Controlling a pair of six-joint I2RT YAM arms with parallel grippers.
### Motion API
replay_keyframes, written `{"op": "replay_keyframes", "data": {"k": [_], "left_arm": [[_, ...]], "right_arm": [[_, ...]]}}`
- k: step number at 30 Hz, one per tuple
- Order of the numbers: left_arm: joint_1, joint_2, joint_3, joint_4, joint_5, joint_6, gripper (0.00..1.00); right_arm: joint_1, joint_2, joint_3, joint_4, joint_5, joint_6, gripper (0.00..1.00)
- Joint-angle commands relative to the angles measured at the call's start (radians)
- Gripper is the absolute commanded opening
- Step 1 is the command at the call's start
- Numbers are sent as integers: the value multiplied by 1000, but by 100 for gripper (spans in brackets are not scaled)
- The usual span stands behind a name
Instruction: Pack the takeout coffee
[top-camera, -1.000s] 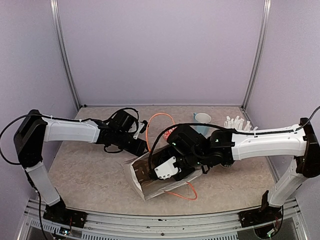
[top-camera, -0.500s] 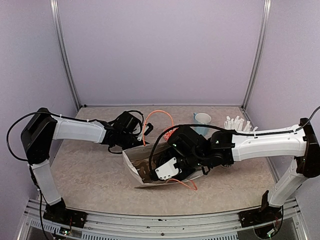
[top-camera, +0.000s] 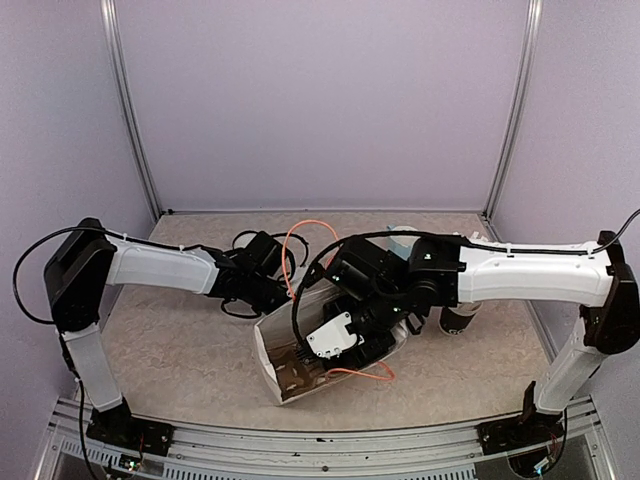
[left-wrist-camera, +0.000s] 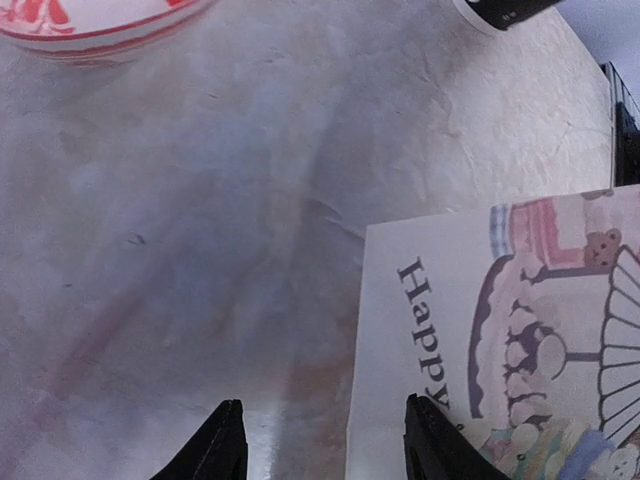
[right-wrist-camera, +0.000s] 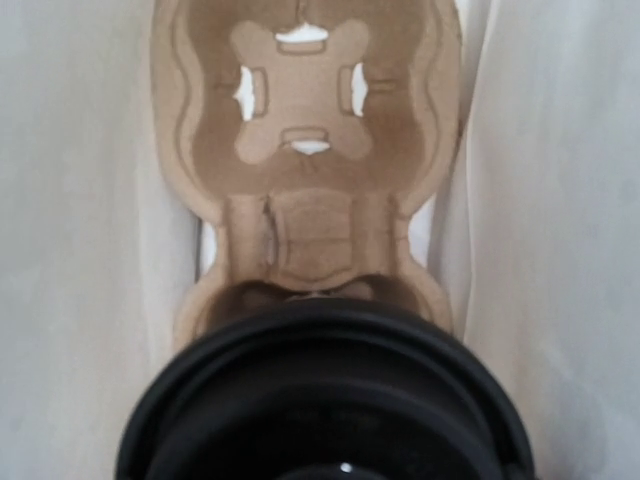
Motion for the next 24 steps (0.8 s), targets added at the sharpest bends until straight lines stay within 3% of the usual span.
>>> {"op": "replay_keyframes", "data": {"k": [1, 7, 13, 24], "left_arm": [[-74, -17, 5, -36, 127, 32, 53], [-92, -30, 3, -39, 156, 29, 53], [-50, -63, -3, -40, 90, 18, 54], [86, -291, -88, 76, 4, -66, 57]], "right_arm": [[4, 39, 93, -119, -119, 39, 36], [4, 66, 145, -242, -199, 54, 36], [-20, 89, 163, -308, -268, 46, 35], [-81, 100, 79, -225, -283, -4, 37]]}}
